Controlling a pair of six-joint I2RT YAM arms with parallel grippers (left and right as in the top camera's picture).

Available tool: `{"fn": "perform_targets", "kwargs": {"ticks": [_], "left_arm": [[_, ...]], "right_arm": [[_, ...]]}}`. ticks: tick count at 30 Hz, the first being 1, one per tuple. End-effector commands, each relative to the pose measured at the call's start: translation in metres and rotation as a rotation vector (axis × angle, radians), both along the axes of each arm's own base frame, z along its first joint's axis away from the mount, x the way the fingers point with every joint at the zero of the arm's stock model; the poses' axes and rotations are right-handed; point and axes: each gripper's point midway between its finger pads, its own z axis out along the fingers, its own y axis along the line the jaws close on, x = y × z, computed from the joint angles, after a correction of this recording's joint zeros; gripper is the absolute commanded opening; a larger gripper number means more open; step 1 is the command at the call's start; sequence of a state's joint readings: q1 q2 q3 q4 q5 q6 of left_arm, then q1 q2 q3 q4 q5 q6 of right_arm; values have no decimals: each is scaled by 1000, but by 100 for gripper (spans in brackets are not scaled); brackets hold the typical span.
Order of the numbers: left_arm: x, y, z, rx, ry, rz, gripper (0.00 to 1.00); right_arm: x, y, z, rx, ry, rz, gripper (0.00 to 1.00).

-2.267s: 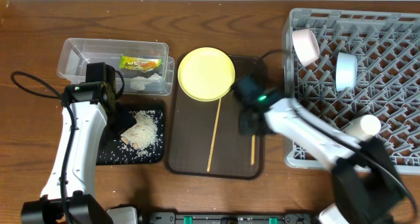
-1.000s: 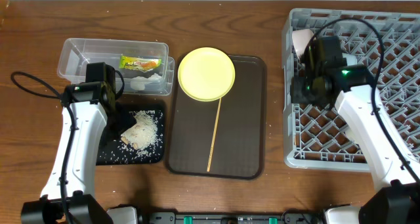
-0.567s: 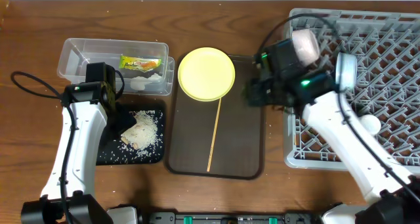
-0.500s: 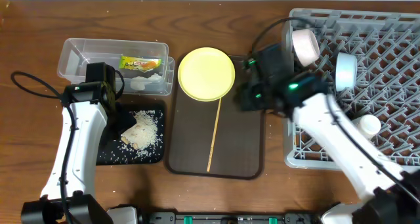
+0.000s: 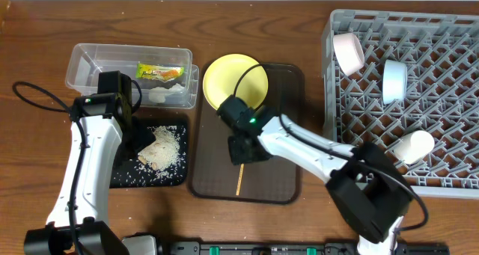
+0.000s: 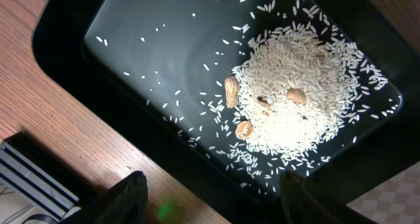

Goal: Sort waste into correct bins and load items into the dishwasher rack
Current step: 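Return the right gripper to the tray and grasp the second chopstick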

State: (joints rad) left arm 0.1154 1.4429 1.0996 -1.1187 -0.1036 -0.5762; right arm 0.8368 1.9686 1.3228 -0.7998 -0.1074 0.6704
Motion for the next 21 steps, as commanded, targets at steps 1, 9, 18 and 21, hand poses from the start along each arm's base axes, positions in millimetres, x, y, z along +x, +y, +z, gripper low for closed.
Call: {"fn": "perform_targets", "kwargs": {"ticks": [1,9,18,21], "left_arm": [[0,1,2,-2,-7,-2,67],[0,1,2,-2,-6,-2,67],[0,1,2,-2,-6,-2,67],[0,1,2,-2,-6,-2,67]], "right_arm": [[-3,-8,-13,-76,-5,-56,42],[-4,-43,-17,-233,-15,-120,12],[9,-67,-11,-260,6,-165,1],[16,-78,4,-251,0,-147,1]]}}
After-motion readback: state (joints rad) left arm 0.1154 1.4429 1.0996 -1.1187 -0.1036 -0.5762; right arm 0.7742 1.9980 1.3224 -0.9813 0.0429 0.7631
